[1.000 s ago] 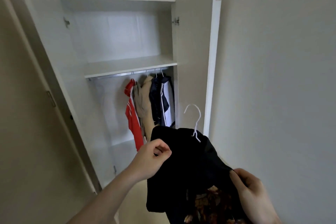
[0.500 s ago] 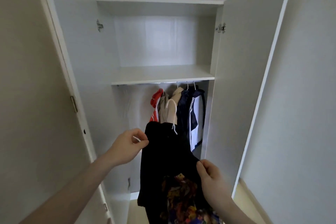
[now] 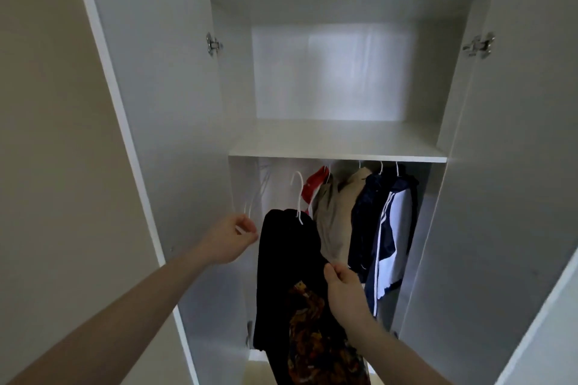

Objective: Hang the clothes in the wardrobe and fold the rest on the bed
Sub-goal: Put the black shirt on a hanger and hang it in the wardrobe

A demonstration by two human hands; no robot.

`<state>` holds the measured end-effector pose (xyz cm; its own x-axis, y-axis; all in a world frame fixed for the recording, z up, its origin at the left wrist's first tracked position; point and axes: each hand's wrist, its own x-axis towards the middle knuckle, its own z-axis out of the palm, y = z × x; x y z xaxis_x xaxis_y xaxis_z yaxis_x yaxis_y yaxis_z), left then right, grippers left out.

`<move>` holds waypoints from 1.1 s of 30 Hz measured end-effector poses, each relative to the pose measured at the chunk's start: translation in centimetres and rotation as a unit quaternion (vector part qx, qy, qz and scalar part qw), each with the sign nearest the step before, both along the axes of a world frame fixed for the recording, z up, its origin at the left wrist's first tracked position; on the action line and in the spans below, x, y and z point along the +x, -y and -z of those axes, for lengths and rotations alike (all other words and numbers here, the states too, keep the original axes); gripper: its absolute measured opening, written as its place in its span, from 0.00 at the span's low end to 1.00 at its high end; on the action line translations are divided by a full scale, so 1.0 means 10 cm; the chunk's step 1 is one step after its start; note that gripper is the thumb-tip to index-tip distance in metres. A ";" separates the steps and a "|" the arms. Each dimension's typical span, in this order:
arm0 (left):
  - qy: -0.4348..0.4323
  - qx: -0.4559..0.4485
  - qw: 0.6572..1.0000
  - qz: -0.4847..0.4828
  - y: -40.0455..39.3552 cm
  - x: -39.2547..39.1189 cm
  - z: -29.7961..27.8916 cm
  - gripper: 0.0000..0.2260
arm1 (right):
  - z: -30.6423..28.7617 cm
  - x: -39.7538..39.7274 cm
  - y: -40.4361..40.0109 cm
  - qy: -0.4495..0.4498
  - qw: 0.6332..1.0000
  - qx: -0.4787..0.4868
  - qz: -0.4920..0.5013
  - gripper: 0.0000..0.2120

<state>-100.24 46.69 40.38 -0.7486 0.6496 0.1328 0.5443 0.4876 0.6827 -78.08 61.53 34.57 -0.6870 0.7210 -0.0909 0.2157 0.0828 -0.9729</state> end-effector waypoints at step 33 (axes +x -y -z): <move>0.041 -0.048 0.998 -0.023 -1.82 -2.63 0.91 0.16 | 0.90 -2.96 -1.00 -0.048 0.982 -0.133 0.121 0.18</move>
